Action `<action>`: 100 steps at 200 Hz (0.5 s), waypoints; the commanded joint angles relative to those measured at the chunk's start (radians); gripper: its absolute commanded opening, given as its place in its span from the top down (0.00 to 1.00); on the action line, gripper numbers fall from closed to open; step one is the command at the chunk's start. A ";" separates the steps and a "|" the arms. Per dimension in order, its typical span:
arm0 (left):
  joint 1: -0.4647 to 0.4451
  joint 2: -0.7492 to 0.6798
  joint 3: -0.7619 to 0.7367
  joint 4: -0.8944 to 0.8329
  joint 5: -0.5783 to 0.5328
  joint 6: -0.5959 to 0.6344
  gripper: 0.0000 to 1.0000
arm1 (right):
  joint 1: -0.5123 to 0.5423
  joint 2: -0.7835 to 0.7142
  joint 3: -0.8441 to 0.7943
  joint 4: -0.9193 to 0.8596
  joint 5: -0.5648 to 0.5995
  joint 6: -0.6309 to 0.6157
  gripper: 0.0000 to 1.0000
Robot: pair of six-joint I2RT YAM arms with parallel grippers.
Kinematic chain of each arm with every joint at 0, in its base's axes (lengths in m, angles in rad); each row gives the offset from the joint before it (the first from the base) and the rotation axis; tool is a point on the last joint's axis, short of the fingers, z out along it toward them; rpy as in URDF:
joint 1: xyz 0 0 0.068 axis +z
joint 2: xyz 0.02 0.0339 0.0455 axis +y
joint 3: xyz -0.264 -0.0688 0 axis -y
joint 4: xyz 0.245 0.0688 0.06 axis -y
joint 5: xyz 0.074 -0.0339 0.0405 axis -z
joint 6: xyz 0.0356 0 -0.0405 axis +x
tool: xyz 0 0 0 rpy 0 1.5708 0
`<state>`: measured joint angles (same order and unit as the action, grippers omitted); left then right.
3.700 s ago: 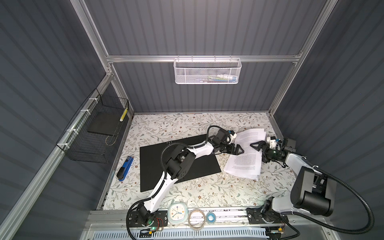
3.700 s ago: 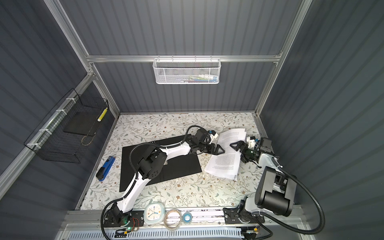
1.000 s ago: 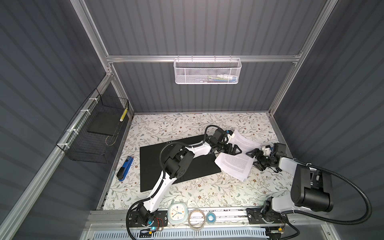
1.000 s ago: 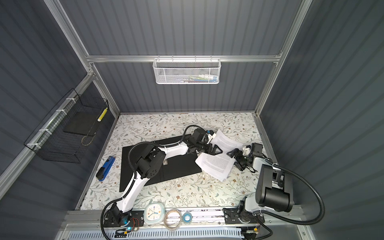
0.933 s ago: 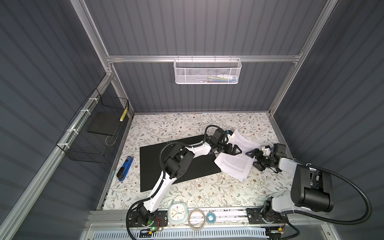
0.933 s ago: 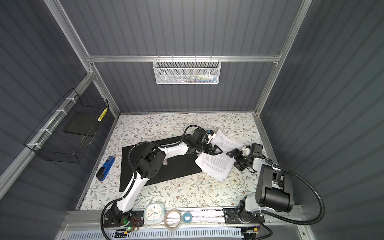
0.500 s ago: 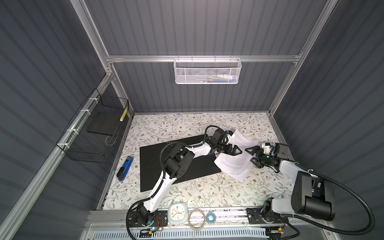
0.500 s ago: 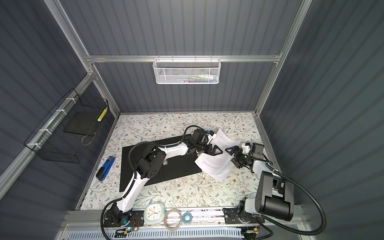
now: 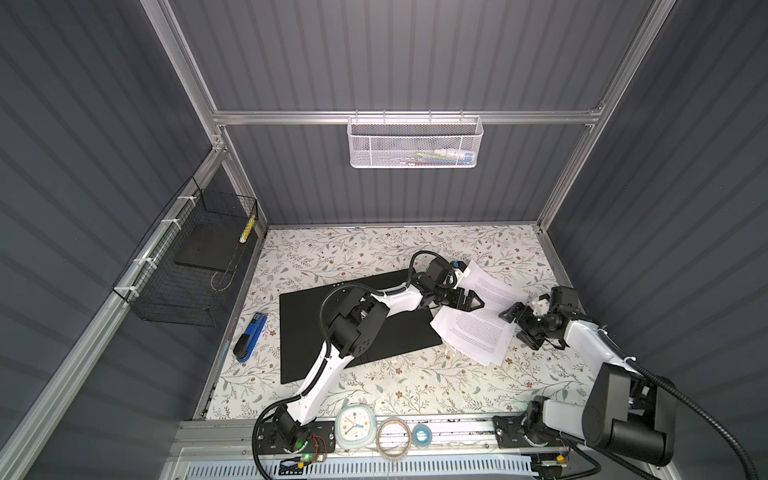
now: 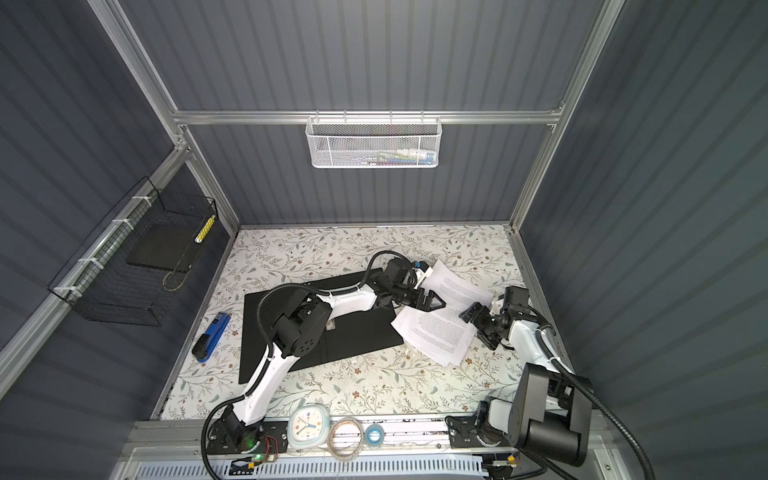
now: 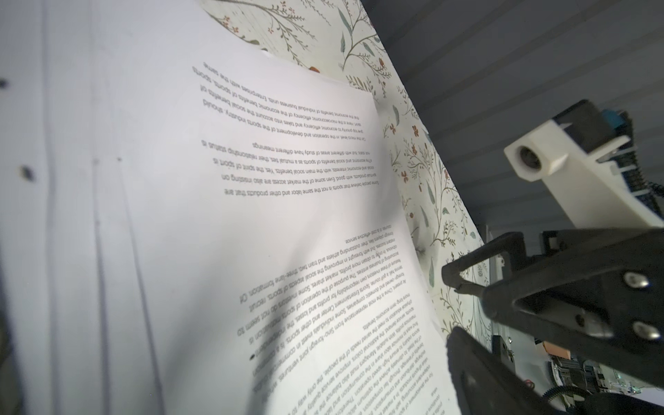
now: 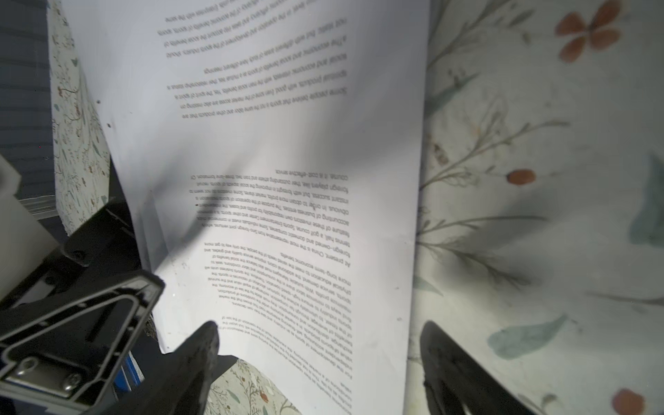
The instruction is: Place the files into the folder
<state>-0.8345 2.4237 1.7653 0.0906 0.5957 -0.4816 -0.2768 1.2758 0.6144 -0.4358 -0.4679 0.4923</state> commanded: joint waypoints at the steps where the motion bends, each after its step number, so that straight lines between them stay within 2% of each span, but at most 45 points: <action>1: 0.002 0.081 -0.051 -0.233 -0.058 -0.001 0.01 | 0.001 0.037 -0.027 0.001 0.010 0.000 0.13; 40: 0.001 0.083 -0.050 -0.232 -0.045 -0.002 0.01 | 0.001 0.103 -0.040 0.075 -0.016 0.009 0.13; 55: 0.002 0.080 -0.051 -0.233 -0.043 -0.006 0.05 | 0.001 0.121 -0.051 0.110 -0.031 0.019 0.13; 63: 0.002 0.077 -0.050 -0.238 -0.038 -0.005 0.09 | 0.001 0.130 -0.056 0.119 -0.034 0.021 0.14; 82: 0.003 0.067 -0.040 -0.258 -0.032 -0.006 0.29 | 0.001 0.146 -0.066 0.142 -0.038 0.021 0.14; 100: 0.002 0.053 -0.039 -0.264 -0.025 -0.011 0.42 | 0.001 0.151 -0.074 0.160 -0.044 0.024 0.14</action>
<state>-0.8288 2.4237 1.7649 0.0288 0.5957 -0.4831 -0.2768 1.3891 0.5865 -0.2749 -0.5320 0.5083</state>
